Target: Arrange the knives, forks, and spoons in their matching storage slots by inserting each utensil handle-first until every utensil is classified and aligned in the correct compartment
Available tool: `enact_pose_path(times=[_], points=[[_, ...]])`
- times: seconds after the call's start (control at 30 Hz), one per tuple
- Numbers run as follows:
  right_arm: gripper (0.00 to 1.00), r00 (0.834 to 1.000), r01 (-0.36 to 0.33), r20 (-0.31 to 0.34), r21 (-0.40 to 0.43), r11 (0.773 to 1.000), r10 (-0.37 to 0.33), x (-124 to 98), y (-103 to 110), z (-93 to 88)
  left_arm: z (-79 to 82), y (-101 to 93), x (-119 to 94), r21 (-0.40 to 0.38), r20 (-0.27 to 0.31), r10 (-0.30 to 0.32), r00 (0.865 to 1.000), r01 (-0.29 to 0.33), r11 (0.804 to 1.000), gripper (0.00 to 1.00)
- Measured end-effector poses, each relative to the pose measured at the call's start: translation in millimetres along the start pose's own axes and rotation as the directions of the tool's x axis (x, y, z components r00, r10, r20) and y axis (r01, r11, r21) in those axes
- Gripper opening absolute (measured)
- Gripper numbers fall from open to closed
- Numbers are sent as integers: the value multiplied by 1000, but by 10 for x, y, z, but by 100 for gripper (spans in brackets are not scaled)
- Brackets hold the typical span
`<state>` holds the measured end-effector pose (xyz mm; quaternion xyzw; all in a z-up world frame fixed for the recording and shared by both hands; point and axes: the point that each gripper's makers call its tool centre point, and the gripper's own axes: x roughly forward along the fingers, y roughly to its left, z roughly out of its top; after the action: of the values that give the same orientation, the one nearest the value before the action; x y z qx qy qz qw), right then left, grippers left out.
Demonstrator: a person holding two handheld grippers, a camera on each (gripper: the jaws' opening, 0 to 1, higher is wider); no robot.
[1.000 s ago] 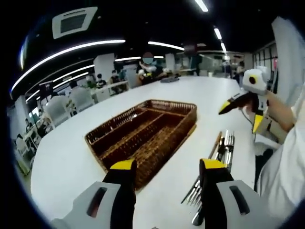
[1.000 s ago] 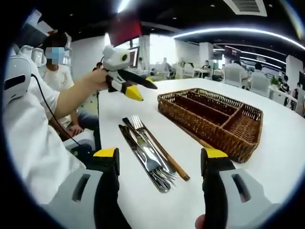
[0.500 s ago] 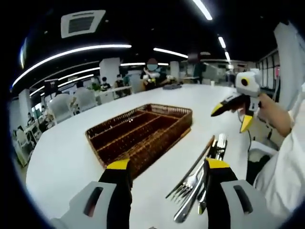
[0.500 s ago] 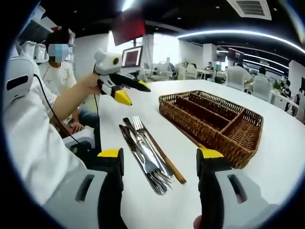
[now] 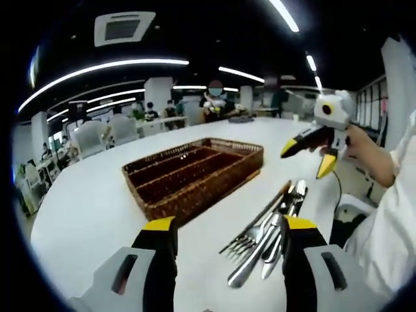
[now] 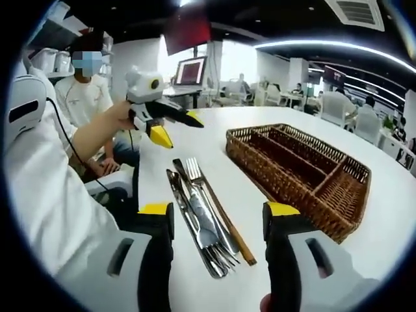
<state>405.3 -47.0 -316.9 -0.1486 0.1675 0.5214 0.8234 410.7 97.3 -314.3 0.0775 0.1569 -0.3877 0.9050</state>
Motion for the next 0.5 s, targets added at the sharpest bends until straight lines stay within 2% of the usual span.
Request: enact_pose_path(times=[0.17, 0.37, 0.5], points=[[50, 999, -24, -22, -18, 1000, 24, 69, 30, 12, -19, -249, 26, -15, 11, 1, 1000, -1, 1000, 65], [43, 998, -52, -47, -57, 997, 49, 171, 33, 59, -30, -377, 55, -24, 20, 2, 1000, -2, 1000, 65], [40, 995, -77, -67, -83, 994, 72, 272, 53, 92, -71, -390, 59, -29, 14, 3, 1000, -3, 1000, 65]])
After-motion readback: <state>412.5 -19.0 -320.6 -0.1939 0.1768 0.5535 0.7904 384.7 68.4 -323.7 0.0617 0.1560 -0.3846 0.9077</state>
